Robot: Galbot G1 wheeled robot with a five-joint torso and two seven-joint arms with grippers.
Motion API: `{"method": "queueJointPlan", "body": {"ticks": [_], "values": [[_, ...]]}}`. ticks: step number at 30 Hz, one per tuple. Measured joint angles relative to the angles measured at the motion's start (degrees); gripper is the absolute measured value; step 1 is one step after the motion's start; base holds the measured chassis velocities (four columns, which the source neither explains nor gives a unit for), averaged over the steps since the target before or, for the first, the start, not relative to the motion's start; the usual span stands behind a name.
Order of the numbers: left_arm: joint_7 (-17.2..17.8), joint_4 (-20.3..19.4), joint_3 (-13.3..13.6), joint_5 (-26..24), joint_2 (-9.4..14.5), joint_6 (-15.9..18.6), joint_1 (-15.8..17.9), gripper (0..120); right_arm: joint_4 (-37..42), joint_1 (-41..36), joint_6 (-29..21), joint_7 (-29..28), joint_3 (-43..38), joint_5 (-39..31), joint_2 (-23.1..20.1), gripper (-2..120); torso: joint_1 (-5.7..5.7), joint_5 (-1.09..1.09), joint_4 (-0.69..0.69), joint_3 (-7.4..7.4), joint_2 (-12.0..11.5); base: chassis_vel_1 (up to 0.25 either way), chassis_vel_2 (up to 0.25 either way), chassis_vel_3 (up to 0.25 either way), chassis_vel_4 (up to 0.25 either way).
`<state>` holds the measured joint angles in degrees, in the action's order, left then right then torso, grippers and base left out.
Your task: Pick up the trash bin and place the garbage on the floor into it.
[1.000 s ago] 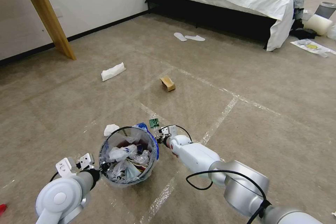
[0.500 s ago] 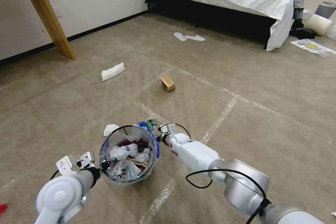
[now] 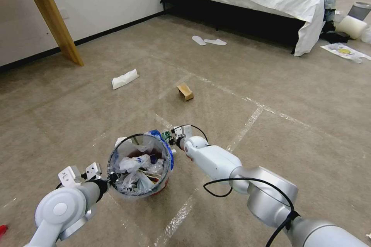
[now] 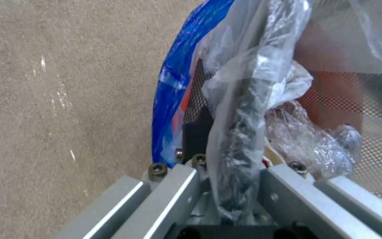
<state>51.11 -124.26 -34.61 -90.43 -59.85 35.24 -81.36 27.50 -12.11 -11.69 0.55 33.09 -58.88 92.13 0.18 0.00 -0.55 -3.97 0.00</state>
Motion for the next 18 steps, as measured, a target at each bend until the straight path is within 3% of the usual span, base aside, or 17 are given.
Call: {"method": "queueJointPlan", "body": {"ticks": [7, 18], "values": [[0.06, 0.34, 0.3, -0.2, 0.08, -0.04, 0.47, 0, -0.61, 1.12, 1.27, -1.76, 0.28, 2.37, 0.0, 3, 0.0, 0.0, 0.0, 0.0, 0.0, 0.0, 0.0, 0.0, 0.0], [0.1, -0.23, 0.14, -0.01, -0.23, -0.08, 0.04, 0, -2.54, 0.25, -1.15, -3.28, -0.23, 1.82, 0.0, 43, 0.0, 0.0, -0.01, 0.01, 0.0, 0.0, 0.0, 0.0, 0.0]]}}
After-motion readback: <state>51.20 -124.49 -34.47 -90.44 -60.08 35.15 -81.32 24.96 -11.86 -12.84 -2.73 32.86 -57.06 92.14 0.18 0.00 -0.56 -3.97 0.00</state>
